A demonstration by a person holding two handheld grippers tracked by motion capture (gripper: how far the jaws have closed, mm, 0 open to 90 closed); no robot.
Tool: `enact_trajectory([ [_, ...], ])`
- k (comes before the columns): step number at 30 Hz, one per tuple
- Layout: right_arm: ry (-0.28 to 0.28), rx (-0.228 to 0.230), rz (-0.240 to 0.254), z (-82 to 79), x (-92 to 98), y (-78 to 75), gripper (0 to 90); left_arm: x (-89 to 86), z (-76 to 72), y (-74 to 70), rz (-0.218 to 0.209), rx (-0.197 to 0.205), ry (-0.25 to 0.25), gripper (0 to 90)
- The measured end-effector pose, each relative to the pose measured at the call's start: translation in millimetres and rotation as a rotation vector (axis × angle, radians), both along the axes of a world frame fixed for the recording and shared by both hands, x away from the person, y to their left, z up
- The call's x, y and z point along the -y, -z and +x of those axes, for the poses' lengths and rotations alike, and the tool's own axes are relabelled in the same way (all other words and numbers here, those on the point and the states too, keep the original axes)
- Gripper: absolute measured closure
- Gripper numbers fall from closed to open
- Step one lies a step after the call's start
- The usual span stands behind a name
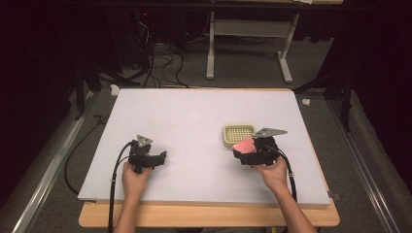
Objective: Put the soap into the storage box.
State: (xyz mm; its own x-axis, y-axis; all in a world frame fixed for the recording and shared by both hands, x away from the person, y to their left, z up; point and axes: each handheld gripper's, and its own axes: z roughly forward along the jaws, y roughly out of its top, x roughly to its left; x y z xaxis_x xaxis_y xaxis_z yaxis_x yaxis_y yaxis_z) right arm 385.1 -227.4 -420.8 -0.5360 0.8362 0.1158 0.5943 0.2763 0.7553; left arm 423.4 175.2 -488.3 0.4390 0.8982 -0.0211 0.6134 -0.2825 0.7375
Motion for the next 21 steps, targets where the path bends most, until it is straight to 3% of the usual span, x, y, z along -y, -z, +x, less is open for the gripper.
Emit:
enact_trajectory([
  [9,0.077,-0.054,0.024,24.8,11.9,-2.9,13.6,0.0,0.0,0.0,0.001,0.0,-0.001,20.0],
  [21,0.151,-0.103,-0.038,54.4,3.9,3.2,13.6,0.0,0.0,0.0,0.001,0.0,-0.002,20.0],
])
